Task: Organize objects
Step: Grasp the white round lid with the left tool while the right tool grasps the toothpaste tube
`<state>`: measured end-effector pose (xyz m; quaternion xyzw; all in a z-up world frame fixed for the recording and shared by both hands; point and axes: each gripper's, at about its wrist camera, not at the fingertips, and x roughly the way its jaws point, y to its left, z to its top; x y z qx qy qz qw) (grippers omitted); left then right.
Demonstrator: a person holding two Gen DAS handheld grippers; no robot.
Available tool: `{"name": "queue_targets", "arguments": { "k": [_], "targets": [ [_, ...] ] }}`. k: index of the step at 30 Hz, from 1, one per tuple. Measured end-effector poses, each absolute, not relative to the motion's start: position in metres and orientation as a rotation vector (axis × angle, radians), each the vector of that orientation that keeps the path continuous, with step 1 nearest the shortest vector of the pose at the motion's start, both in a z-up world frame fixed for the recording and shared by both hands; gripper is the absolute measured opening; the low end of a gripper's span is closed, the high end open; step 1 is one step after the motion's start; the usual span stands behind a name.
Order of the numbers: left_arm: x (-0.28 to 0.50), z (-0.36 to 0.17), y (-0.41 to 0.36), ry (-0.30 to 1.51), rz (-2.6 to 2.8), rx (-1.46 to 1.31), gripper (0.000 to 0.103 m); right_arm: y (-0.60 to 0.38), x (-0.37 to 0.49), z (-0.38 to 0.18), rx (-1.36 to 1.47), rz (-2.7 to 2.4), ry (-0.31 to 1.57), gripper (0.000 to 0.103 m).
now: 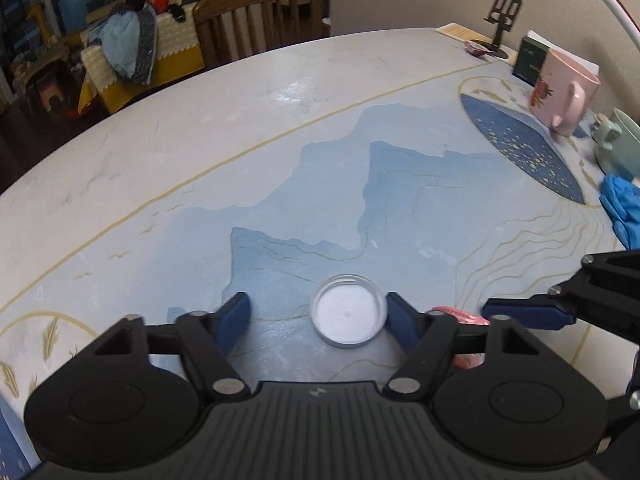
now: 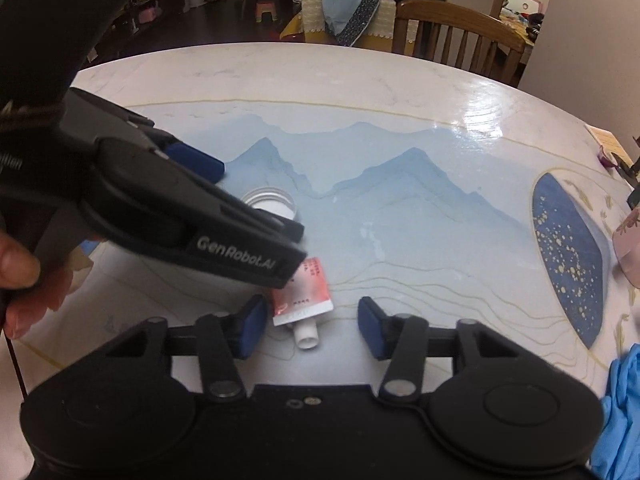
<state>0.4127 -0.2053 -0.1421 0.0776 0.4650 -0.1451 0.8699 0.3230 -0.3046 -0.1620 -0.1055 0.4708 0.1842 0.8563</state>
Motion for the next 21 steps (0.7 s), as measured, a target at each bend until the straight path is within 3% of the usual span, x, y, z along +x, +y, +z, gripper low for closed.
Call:
{"name": "queue_targets", "arguments": {
  "k": [3, 6, 21],
  "targets": [
    [0.409, -0.139, -0.209, 0.963, -0.333, 0.185, 0.039, -0.306, 0.322, -0.160, -0.211, 0.373, 0.992, 0.030],
    [0.406, -0.138, -0.211, 0.972, -0.334, 0.196, 0.038, -0.308, 0.322, -0.159, -0.195, 0.349, 0.997, 0.022],
    [0.361, -0.104, -0.188, 0.985, -0.338, 0.152, 0.038, -0.316, 0.291, -0.131, -0.109, 0.333, 1.013, 0.021]
  ]
}}
